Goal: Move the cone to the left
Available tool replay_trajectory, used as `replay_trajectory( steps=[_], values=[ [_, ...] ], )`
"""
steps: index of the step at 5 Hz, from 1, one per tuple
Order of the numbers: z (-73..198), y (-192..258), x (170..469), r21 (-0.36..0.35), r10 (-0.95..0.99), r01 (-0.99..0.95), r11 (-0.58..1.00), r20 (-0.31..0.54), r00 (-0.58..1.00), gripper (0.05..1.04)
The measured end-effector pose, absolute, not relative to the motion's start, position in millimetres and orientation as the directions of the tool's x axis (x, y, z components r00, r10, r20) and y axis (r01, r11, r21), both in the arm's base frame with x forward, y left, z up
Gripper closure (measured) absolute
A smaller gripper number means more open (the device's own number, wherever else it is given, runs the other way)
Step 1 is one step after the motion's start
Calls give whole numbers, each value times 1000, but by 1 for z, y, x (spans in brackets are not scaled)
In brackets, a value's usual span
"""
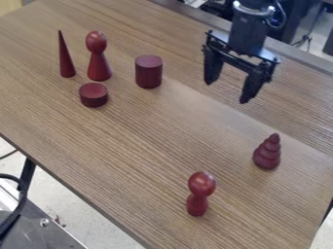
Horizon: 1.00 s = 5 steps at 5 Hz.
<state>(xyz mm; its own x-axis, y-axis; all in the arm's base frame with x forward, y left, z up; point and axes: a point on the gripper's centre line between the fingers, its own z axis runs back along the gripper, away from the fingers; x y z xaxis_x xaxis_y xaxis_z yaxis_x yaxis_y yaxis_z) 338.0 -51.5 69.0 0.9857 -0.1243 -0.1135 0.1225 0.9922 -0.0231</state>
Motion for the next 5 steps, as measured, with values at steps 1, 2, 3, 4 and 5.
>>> replay_trajectory(
  steps=[1,2,3,4,5],
  values=[
    [80,-70,333,-78,-171,164,983,-79,982,84],
    [101,-71,325,-94,-171,169,981,-14,985,83],
    [104,-72,319,-92,-172,170,981,-8,985,83],
    [106,-84,308,-82,-211,210,974,-7,977,83],
    [107,-105,301,-58,-278,277,959,-9,961,84]
  ],
)
